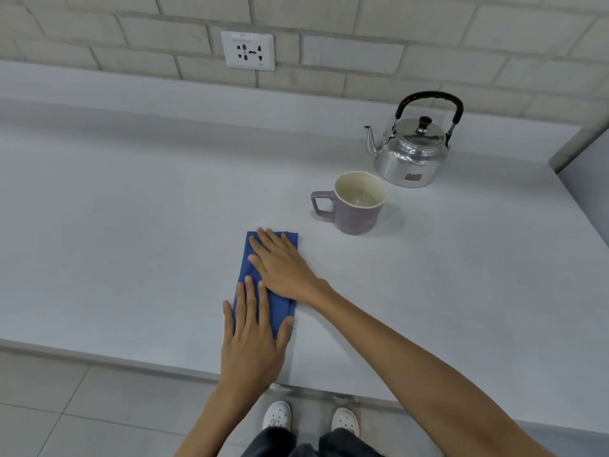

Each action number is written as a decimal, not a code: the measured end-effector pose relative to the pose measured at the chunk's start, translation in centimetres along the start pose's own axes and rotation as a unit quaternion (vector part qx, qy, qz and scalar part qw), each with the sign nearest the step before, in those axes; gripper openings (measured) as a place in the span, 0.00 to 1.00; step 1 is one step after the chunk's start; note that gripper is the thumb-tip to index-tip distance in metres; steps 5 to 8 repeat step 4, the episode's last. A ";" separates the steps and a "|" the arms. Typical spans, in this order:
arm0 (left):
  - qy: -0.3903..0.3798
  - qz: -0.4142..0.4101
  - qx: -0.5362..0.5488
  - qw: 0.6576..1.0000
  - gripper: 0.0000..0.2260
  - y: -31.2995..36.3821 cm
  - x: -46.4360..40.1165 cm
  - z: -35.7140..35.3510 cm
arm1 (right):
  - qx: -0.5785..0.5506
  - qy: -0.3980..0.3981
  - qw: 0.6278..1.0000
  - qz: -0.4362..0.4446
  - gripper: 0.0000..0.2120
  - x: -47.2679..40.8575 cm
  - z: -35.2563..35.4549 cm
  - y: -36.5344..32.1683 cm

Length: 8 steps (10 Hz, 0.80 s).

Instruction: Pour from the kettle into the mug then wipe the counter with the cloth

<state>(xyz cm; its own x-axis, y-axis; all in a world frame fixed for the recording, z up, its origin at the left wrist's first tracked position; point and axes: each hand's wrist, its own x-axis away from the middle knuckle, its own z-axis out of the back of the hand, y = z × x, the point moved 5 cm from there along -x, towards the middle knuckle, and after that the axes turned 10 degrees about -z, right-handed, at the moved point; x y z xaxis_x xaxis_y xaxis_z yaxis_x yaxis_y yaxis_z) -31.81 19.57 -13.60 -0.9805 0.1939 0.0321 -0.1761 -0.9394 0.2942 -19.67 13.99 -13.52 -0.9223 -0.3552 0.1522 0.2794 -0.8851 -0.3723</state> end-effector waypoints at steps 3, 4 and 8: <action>-0.057 -0.033 -0.010 0.998 0.43 0.7 -1.4 1.9 | -0.237 0.055 0.970 -0.026 0.21 3.0 6.6 1.1; -0.017 -0.063 0.034 0.997 0.41 2.4 -3.8 5.2 | -0.296 0.215 0.930 -0.038 0.14 5.3 12.5 3.8; -0.017 -0.063 0.034 0.997 0.41 2.4 -3.8 5.2 | -0.296 0.215 0.930 -0.038 0.14 5.3 12.5 3.8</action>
